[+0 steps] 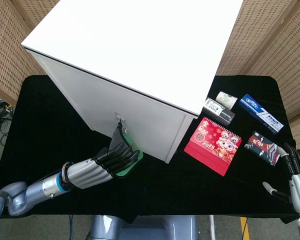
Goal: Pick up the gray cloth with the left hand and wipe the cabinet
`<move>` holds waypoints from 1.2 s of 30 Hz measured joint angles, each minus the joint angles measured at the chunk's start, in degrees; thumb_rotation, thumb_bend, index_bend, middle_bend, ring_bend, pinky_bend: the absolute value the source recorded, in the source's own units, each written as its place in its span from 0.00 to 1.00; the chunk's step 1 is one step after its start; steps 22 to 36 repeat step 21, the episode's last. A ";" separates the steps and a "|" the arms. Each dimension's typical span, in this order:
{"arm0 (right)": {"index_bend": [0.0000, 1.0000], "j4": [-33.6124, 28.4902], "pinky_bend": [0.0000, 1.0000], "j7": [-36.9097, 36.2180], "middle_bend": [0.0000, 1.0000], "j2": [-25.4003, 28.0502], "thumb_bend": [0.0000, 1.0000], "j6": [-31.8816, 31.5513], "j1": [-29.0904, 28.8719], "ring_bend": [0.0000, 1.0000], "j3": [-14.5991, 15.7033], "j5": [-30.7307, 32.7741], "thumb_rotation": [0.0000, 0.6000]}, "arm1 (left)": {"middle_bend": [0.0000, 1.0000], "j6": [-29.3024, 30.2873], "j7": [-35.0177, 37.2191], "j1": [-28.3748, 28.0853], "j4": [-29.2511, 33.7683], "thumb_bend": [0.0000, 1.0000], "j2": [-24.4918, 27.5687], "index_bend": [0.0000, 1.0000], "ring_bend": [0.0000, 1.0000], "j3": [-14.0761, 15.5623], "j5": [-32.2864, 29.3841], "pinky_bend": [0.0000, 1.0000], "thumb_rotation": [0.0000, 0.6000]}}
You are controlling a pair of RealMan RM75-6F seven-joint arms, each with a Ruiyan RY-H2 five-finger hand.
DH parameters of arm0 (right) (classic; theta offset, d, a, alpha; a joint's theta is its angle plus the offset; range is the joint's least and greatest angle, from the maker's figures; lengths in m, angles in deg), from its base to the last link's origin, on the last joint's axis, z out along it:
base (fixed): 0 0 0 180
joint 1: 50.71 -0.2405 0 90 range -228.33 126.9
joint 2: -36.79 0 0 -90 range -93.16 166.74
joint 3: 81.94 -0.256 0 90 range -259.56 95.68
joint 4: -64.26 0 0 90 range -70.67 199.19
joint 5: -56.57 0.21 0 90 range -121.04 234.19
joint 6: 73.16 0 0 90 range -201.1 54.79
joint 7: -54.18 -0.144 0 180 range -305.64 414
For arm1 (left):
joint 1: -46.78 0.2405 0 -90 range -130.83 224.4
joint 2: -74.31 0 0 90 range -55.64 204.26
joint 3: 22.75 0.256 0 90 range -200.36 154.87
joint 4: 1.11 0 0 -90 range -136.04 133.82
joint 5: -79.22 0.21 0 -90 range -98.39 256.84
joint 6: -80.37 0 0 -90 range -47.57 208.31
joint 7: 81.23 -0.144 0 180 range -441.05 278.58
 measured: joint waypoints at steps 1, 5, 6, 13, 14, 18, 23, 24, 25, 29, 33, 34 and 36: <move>0.09 0.02 0.00 -0.08 0.00 0.03 0.11 0.02 0.00 0.00 -0.01 0.04 1.00 | 0.00 0.51 0.24 0.34 -0.05 0.00 0.04 0.09 0.00 0.18 0.03 0.00 1.00; 0.09 0.08 0.00 -0.27 0.00 0.08 0.11 0.17 -0.03 0.00 0.00 0.09 1.00 | 0.00 3.57 1.70 2.55 -0.47 0.00 0.31 0.10 0.00 1.23 -0.08 0.00 1.00; 0.09 0.07 0.00 -0.17 0.00 0.06 0.11 0.18 -0.05 0.00 0.02 0.03 1.00 | 0.00 4.59 2.23 3.73 -0.52 0.00 0.39 0.10 0.00 1.72 -0.49 0.00 1.00; 0.09 -0.20 0.00 1.21 0.00 -0.17 0.11 0.24 -0.08 0.00 0.17 -0.27 1.00 | 0.00 11.00 6.44 15.74 0.36 0.00 -0.18 0.07 0.00 6.66 -9.15 0.00 1.00; 0.09 -0.25 0.00 1.46 0.00 -0.22 0.11 0.31 -0.09 0.00 0.21 -0.30 1.00 | 0.00 11.55 7.38 17.55 0.58 0.00 -0.42 0.07 0.00 7.45 -10.88 0.00 1.00; 0.09 -0.46 0.00 2.69 0.00 -0.46 0.11 0.79 -0.26 0.00 0.35 -0.42 1.00 | 0.00 12.92 13.00 25.48 2.07 0.00 -1.47 0.03 0.00 10.94 -19.65 0.00 1.00; 0.09 -0.63 0.00 3.48 0.00 -0.57 0.11 1.31 -0.41 0.00 0.47 -0.38 1.00 | 0.00 12.80 18.06 29.41 3.97 0.00 -1.82 0.00 0.00 12.64 -25.62 0.00 1.00; 0.09 -0.63 0.00 3.48 0.00 -0.57 0.11 1.31 -0.41 0.00 0.47 -0.38 1.00 | 0.00 12.80 18.06 29.41 3.97 0.00 -1.82 0.00 0.00 12.64 -25.62 0.00 1.00; 0.09 -0.63 0.00 3.48 0.00 -0.57 0.11 1.31 -0.41 0.00 0.47 -0.38 1.00 | 0.00 12.80 18.06 29.41 3.97 0.00 -1.82 0.00 0.00 12.64 -25.62 0.00 1.00; 0.09 -0.63 0.00 3.48 0.00 -0.57 0.11 1.31 -0.41 0.00 0.47 -0.38 1.00 | 0.00 12.80 18.06 29.41 3.97 0.00 -1.82 0.00 0.00 12.64 -25.62 0.00 1.00; 0.09 -0.63 0.00 3.48 0.00 -0.57 0.11 1.31 -0.41 0.00 0.47 -0.38 1.00 | 0.00 12.80 18.06 29.41 3.97 0.00 -1.82 0.00 0.00 12.64 -25.62 0.00 1.00; 0.09 -0.63 0.00 3.48 0.00 -0.57 0.11 1.31 -0.41 0.00 0.47 -0.38 1.00 | 0.00 12.80 18.06 29.41 3.97 0.00 -1.82 0.00 0.00 12.64 -25.62 0.00 1.00; 0.09 -0.63 0.00 3.48 0.00 -0.57 0.11 1.31 -0.41 0.00 0.47 -0.38 1.00 | 0.00 12.80 18.06 29.41 3.97 0.00 -1.82 0.00 0.00 12.64 -25.62 0.00 1.00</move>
